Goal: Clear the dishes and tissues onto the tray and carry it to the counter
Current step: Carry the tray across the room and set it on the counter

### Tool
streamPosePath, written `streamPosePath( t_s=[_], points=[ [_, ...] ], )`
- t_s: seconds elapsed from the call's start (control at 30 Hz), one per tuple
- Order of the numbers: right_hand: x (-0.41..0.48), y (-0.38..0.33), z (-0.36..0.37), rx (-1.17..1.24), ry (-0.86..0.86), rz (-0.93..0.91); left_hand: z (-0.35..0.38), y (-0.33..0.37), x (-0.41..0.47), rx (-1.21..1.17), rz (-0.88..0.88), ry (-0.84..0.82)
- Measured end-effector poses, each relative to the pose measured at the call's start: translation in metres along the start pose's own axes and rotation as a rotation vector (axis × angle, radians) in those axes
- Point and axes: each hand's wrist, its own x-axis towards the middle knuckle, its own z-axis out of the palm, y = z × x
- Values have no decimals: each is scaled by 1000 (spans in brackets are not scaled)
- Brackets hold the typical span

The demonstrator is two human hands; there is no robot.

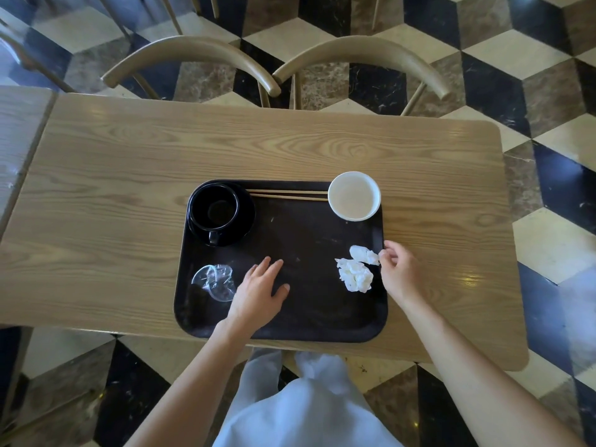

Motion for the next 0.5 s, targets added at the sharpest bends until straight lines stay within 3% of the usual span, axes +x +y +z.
streamPosePath(
  t_s=[0.13, 0.3, 0.37, 0.5],
  points=[
    [5, 4, 3, 39, -31, 75, -39, -14, -8, -219, 49, 357],
    [12, 11, 6, 50, -14, 69, -79, -73, -14, -387, -191, 691],
    [14, 13, 5, 36, -15, 46, -84, -105, -13, -327, -293, 682],
    [11, 14, 3, -9, -35, 0, -79, -144, -4, -300, -421, 497]
  ],
)
